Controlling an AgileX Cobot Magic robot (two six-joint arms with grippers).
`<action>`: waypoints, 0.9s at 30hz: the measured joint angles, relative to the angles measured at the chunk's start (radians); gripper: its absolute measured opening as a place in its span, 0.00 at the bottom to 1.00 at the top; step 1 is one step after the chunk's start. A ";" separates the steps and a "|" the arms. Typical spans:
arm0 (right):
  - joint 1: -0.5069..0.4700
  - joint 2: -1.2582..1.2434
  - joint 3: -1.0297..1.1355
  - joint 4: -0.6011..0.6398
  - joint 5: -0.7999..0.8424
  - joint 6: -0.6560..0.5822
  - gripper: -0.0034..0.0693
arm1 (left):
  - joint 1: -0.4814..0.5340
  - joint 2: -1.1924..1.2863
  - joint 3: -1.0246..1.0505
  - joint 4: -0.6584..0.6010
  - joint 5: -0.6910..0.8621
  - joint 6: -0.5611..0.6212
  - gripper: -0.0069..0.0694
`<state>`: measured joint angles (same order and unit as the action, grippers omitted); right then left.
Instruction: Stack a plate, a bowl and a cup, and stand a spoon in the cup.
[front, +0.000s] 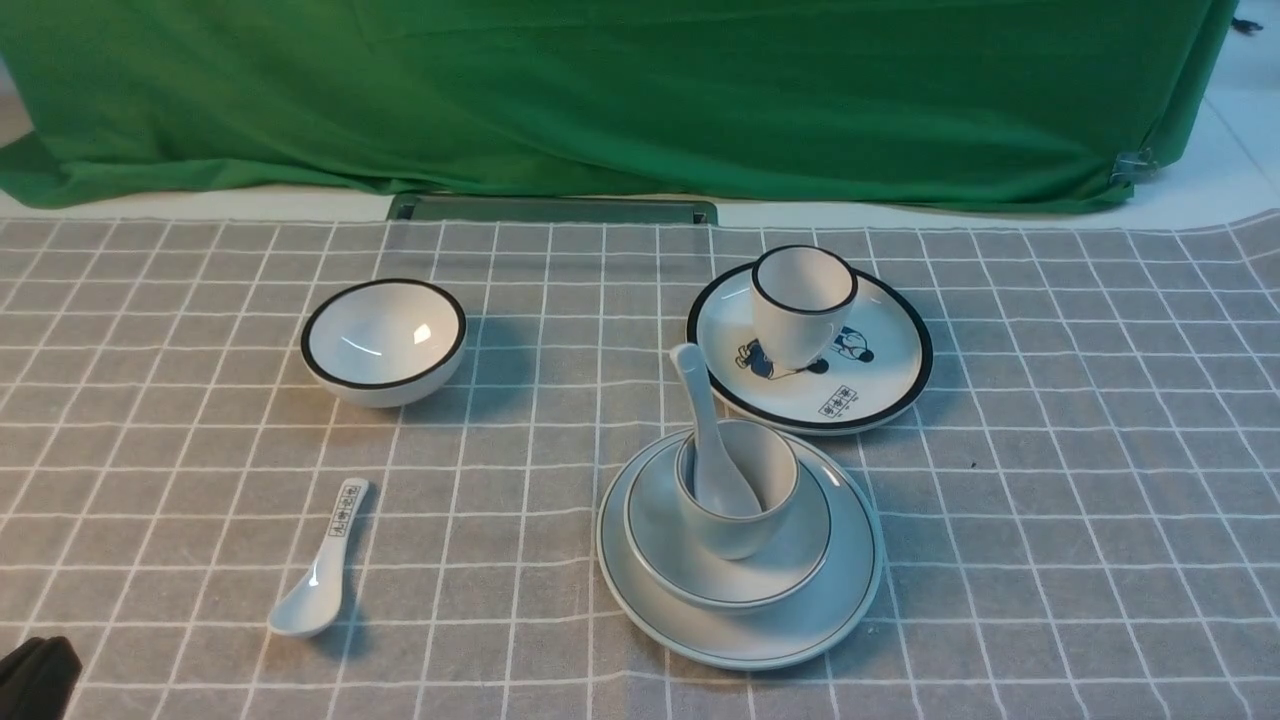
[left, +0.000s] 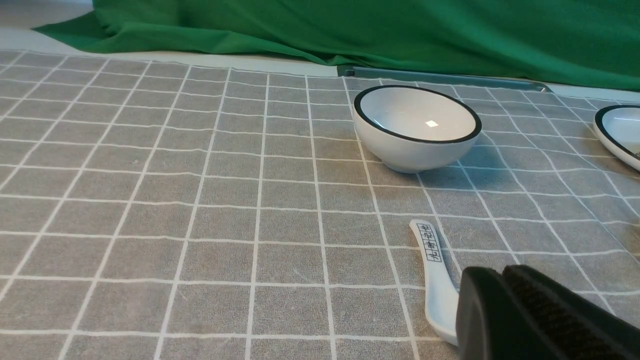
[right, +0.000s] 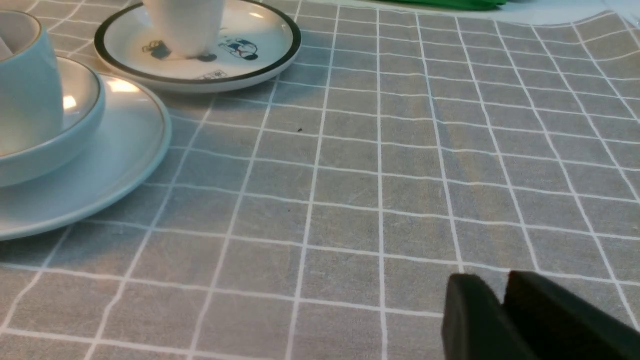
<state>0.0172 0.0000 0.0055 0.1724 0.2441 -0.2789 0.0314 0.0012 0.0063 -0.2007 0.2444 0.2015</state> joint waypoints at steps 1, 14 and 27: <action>0.000 0.000 0.000 0.000 0.000 0.000 0.25 | 0.000 0.000 0.000 0.000 0.000 0.000 0.11; 0.000 0.000 0.000 0.000 0.000 0.000 0.29 | 0.000 0.000 0.000 0.000 0.000 0.000 0.11; 0.000 0.000 0.000 0.000 0.000 0.000 0.32 | 0.000 0.000 0.000 0.000 0.000 0.000 0.11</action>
<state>0.0172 0.0000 0.0055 0.1724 0.2441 -0.2789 0.0314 0.0012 0.0063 -0.2007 0.2444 0.2019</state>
